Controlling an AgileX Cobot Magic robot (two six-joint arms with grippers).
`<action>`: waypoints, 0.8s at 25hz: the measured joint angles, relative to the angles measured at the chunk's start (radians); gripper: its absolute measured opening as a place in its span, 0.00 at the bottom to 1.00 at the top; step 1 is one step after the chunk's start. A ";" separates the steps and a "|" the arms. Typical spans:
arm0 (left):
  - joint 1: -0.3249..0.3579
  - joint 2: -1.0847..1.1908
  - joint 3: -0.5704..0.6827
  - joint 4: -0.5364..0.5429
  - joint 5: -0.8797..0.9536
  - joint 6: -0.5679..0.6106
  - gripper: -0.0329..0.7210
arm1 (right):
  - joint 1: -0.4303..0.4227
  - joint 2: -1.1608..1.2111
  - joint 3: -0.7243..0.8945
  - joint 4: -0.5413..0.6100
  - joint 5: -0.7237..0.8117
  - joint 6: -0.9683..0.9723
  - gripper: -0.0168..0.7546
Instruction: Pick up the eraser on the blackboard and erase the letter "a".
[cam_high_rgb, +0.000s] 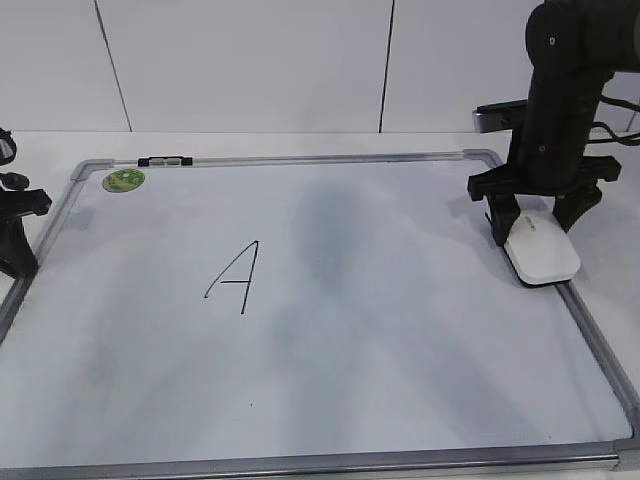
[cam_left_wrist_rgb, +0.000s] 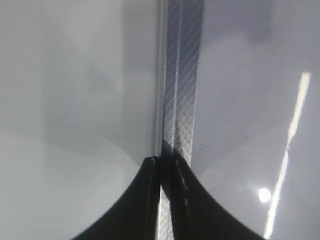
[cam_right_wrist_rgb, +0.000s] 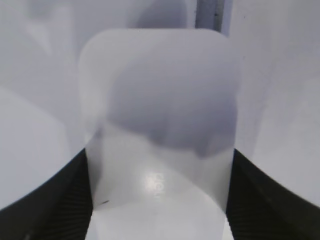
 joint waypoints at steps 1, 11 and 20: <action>0.000 0.000 0.000 0.000 0.000 0.000 0.06 | 0.000 0.000 0.000 0.002 0.000 0.000 0.73; 0.000 0.000 0.000 -0.002 0.000 0.000 0.06 | -0.001 0.005 0.000 0.053 0.000 0.000 0.73; 0.000 0.000 0.000 -0.004 0.002 0.001 0.06 | -0.002 0.032 -0.004 0.100 0.000 -0.002 0.73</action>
